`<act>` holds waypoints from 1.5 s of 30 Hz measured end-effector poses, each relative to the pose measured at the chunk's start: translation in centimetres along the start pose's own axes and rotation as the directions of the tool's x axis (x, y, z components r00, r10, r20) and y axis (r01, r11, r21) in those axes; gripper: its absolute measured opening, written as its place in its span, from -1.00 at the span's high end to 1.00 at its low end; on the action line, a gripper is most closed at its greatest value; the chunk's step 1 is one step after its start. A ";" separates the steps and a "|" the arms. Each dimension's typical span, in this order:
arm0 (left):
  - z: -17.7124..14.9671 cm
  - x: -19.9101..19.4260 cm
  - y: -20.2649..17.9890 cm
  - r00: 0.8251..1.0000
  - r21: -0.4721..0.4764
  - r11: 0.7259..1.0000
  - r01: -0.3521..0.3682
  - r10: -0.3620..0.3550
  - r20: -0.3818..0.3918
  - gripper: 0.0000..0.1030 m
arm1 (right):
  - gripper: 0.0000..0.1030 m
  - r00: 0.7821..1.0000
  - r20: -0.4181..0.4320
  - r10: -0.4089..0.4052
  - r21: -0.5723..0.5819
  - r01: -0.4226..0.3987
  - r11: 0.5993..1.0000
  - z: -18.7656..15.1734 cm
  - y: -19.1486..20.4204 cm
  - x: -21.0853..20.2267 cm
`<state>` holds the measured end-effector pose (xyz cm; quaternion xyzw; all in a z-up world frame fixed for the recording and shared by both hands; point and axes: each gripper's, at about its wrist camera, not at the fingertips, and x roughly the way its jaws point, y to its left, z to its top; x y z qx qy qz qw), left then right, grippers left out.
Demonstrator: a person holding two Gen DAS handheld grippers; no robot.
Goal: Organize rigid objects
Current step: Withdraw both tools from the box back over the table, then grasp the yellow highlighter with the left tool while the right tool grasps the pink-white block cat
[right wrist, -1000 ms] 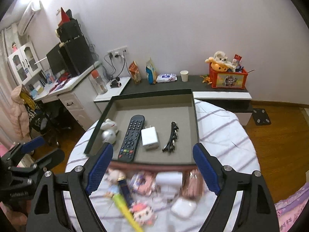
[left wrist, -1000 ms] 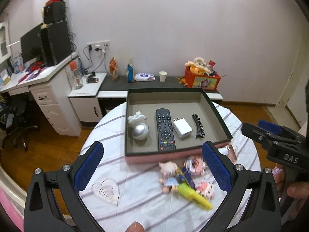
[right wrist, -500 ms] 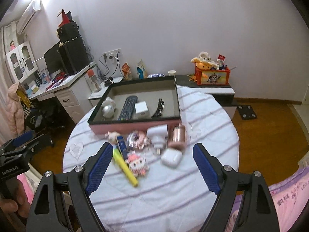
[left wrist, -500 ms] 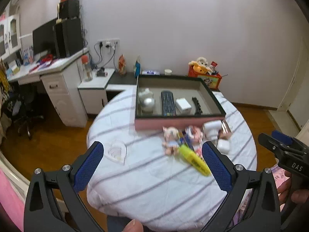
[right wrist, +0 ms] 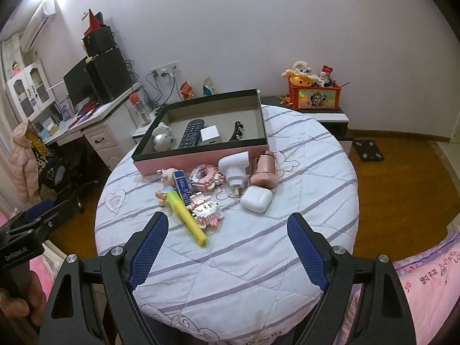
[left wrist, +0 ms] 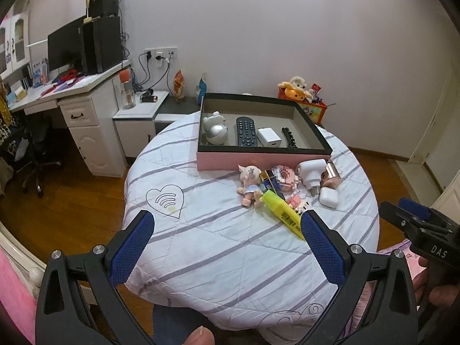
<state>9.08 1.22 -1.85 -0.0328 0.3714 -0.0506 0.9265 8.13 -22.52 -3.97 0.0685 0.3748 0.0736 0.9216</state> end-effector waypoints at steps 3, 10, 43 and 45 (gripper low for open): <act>0.0 0.5 0.0 1.000 -0.001 1.000 -0.003 0.003 -0.011 -0.99 | -0.67 1.000 -0.009 0.002 -0.016 -0.002 1.000 -0.1 0.4 0.4; -0.6 3.1 -1.0 0.998 -0.007 1.000 0.009 -0.009 -0.058 -0.99 | -0.67 1.000 -0.027 -0.002 -0.015 0.002 1.000 -0.2 0.3 1.0; -3.6 17.0 -5.0 0.968 -0.055 0.997 -0.058 0.042 -0.248 -0.99 | -0.67 0.991 -0.127 0.047 0.033 -0.044 0.999 0.8 -4.0 7.5; -3.4 17.0 -4.5 0.970 -0.055 0.997 -0.060 0.045 -0.238 -0.97 | -0.67 0.989 -0.138 0.050 0.023 -0.047 0.999 0.8 -3.6 8.1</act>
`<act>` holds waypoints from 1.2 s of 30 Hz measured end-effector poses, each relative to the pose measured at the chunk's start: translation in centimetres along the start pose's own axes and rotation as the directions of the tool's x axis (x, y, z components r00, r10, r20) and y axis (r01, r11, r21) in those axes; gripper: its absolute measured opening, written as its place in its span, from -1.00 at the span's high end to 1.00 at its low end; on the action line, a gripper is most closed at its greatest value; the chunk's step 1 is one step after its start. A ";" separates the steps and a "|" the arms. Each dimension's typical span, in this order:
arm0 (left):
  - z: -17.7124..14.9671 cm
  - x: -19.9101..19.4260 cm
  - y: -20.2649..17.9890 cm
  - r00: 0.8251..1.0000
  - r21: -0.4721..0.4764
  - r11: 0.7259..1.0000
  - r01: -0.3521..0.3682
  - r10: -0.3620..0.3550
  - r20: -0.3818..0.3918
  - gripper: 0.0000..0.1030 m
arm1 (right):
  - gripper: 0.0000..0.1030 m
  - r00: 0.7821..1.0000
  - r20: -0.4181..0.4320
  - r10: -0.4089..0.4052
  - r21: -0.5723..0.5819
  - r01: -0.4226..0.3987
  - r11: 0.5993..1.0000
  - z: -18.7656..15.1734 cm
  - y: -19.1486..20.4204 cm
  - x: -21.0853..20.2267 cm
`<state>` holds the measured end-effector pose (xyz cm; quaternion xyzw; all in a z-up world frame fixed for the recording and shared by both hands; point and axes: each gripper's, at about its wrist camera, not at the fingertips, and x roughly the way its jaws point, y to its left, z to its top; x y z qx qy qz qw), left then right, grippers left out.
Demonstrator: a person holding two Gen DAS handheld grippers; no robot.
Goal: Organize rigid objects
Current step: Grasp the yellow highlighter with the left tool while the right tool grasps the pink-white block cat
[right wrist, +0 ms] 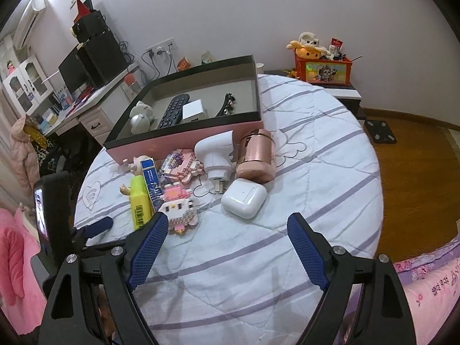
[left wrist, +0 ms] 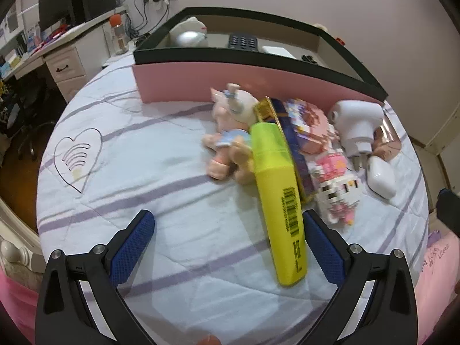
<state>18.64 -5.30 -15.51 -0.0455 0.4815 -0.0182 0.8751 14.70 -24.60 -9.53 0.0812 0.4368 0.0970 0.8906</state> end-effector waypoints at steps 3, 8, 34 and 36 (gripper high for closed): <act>0.4 0.3 0.4 1.000 0.016 1.000 -0.007 0.007 0.005 -0.96 | -0.67 1.000 -0.015 0.005 -0.020 -0.006 1.000 0.0 0.8 0.7; 0.7 0.4 0.6 1.000 0.050 0.999 -0.007 0.006 0.022 -0.78 | -0.67 1.000 -0.029 0.009 -0.044 -0.011 0.999 0.1 1.9 1.4; -0.1 -1.4 4.1 0.995 0.039 0.994 0.102 -0.102 0.004 -0.99 | -0.67 0.996 -0.082 -0.017 -0.086 0.010 0.996 -0.3 4.0 3.2; -0.2 -1.8 4.1 0.993 0.025 0.992 0.122 -0.122 0.003 -0.99 | -0.67 0.997 -0.077 -0.018 -0.086 0.012 0.996 -0.3 4.1 3.0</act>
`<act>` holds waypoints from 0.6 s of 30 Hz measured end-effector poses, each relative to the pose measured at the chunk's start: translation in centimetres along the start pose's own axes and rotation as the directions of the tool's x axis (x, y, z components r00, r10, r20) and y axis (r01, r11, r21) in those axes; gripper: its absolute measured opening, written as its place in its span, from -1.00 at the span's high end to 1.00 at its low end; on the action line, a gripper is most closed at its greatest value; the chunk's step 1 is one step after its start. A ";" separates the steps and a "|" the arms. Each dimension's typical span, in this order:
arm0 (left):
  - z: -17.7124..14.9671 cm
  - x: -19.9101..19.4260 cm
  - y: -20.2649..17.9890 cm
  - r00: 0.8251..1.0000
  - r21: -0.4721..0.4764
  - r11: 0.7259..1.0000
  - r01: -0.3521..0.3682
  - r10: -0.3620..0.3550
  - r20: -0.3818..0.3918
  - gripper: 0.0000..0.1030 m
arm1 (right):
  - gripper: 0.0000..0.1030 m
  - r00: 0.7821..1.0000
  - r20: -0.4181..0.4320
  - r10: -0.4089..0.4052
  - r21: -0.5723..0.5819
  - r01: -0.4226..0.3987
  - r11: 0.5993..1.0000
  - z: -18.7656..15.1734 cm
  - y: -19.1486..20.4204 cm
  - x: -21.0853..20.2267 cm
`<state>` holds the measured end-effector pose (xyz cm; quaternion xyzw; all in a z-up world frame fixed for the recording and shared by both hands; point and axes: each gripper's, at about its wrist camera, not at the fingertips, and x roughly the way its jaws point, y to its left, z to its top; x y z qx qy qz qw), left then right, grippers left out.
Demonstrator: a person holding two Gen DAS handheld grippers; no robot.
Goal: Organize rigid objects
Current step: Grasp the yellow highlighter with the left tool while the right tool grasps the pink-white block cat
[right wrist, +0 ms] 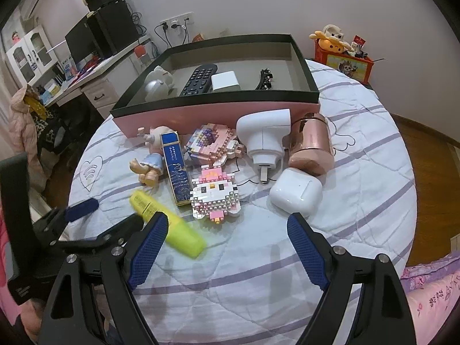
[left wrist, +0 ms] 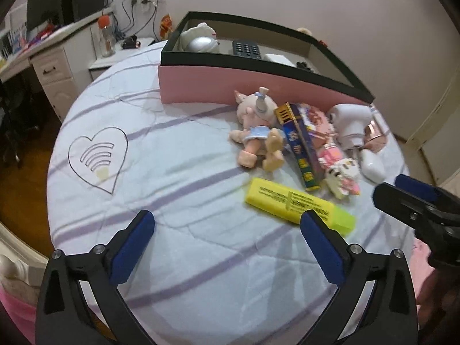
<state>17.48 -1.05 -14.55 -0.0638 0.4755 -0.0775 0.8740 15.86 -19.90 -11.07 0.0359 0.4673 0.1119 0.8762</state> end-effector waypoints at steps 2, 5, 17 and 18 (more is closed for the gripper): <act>0.1 -0.2 -0.4 1.000 0.004 1.000 0.013 -0.013 0.003 -0.99 | -0.67 1.000 0.006 -0.001 0.002 0.001 1.000 0.0 -0.1 -0.2; 0.2 -0.1 -1.3 1.000 0.025 1.000 0.018 -0.018 -0.002 -0.99 | -0.67 1.000 0.017 -0.005 0.011 0.005 1.000 -0.1 -0.3 -0.6; 0.8 2.3 -4.5 0.999 -0.026 0.999 -0.030 0.030 -0.020 -1.00 | -0.68 0.999 0.045 -0.028 0.075 0.025 0.997 0.1 -2.8 -1.4; 0.8 2.4 -4.6 0.999 -0.017 0.999 -0.043 0.043 -0.014 -1.00 | -0.68 0.999 0.043 -0.026 0.074 0.023 0.997 0.1 -2.9 -1.3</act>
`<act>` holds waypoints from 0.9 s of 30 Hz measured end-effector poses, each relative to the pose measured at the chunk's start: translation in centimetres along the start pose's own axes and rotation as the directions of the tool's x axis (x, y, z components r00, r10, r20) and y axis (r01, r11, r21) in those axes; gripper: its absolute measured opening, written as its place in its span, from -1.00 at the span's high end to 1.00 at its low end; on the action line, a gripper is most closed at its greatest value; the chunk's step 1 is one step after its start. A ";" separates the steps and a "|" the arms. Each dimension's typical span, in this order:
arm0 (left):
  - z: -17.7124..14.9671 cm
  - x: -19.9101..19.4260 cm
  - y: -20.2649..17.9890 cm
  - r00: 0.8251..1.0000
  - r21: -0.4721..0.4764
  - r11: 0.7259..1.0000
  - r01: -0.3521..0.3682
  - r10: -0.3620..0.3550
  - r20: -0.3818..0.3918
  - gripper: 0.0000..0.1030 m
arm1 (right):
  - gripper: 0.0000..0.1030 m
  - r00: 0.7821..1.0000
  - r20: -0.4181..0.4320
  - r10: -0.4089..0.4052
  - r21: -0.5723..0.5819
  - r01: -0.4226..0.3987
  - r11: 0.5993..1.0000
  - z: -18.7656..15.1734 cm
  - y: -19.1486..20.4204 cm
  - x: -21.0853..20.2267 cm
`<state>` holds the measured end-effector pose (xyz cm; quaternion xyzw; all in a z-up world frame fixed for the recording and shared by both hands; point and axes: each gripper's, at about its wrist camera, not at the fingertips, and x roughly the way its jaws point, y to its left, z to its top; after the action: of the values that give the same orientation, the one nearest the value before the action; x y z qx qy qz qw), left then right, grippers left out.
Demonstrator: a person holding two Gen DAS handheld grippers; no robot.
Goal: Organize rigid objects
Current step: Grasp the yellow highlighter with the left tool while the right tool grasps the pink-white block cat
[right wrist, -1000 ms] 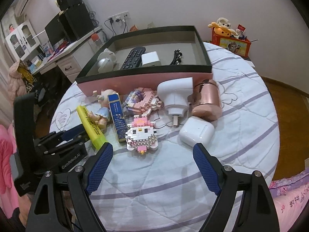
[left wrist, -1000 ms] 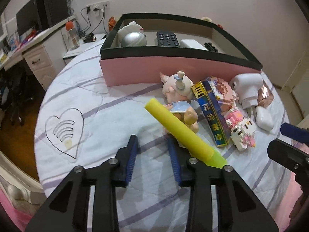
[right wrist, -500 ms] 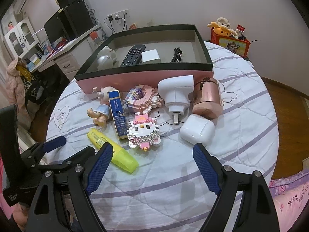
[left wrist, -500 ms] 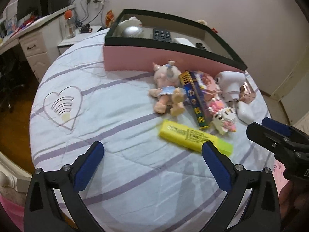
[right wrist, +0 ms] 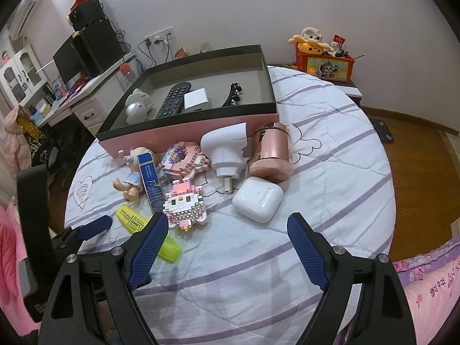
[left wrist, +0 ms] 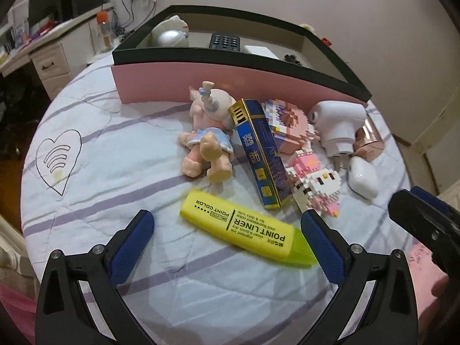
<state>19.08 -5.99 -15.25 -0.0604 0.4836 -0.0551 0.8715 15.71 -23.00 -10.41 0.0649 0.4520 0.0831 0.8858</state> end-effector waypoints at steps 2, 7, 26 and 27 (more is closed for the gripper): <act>-0.3 0.1 0.0 1.000 0.018 1.000 -0.016 0.016 0.006 -0.99 | -0.68 1.000 -0.006 0.006 -0.003 -0.006 1.000 -0.1 0.0 0.2; -1.3 -0.9 1.6 0.999 0.067 0.996 -0.051 0.051 0.014 -0.99 | -0.68 1.000 -0.016 0.022 -0.021 -0.022 1.000 -0.3 0.4 0.5; -1.2 -2.2 5.9 0.998 0.066 0.998 0.008 -0.012 0.066 0.49 | -0.67 0.996 -0.034 0.086 -0.087 -0.088 0.992 -0.2 3.6 2.6; -1.2 -2.2 6.1 0.997 0.065 0.998 0.012 -0.017 0.069 0.49 | -0.67 0.996 -0.035 0.088 -0.091 -0.091 0.992 -0.1 3.8 2.8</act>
<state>17.13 0.32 -14.99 -0.0378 0.4507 -0.0749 0.8887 16.87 -18.72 -11.96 0.0425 0.4580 0.1444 0.8761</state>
